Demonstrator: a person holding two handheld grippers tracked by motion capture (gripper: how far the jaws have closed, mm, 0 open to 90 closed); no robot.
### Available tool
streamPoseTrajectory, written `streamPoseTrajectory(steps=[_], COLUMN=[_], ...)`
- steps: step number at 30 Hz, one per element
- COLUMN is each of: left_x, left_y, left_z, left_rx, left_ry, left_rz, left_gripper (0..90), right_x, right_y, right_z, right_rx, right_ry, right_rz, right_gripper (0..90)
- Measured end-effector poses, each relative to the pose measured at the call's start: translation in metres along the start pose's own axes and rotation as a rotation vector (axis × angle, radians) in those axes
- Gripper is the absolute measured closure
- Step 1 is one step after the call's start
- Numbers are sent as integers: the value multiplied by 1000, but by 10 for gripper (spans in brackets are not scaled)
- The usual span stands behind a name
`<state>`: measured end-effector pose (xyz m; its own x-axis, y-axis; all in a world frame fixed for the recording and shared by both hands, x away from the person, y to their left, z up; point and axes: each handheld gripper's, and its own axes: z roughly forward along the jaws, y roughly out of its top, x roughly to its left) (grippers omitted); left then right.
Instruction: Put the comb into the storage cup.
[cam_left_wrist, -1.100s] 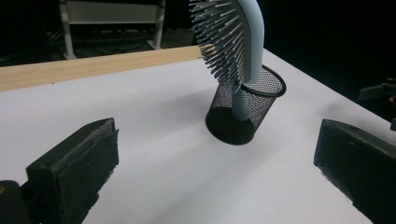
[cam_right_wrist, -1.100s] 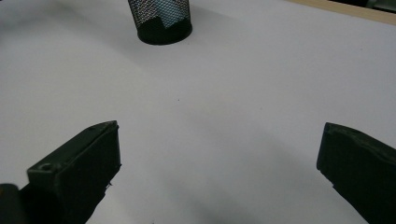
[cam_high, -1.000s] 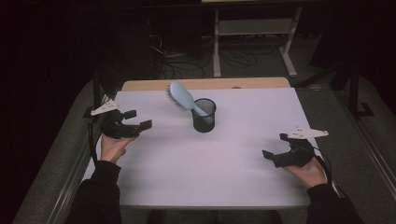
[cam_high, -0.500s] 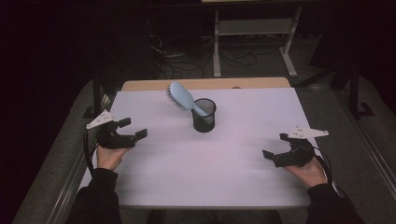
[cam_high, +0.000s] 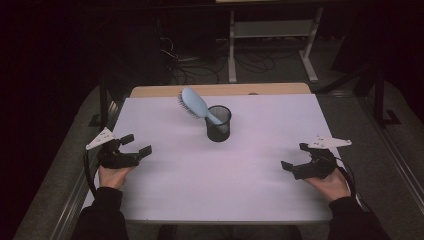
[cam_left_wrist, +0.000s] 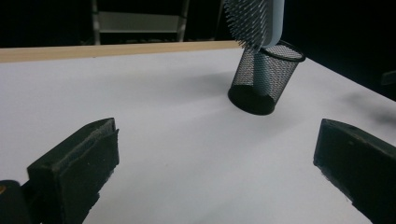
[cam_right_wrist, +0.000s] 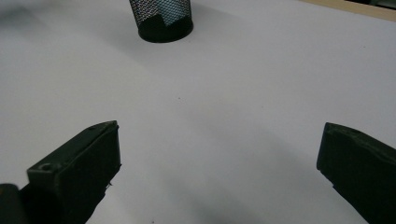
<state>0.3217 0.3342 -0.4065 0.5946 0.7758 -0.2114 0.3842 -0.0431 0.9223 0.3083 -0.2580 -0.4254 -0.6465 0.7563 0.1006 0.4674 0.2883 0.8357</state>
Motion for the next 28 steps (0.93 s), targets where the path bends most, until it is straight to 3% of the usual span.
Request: streamPoseTrajectory(steps=[8, 14, 20, 28], left_x=[3, 6, 1, 0], left_y=[-15, -25, -34, -37], left_z=[-13, -19, -24, -28], left_rx=[-49, -29, -24, -31], left_ry=[34, 64, 64, 64], left_rz=[-6, 11, 66, 60], left_gripper=[2, 2, 1, 1], right_x=[0, 0, 0, -1], right_y=[0, 0, -1, -2], right_z=[0, 0, 0, 0], right_rx=[1, 1, 2, 4], right_ry=[3, 5, 9, 11], right_rz=[-1, 3, 2, 13], right_gripper=[0, 0, 0, 0])
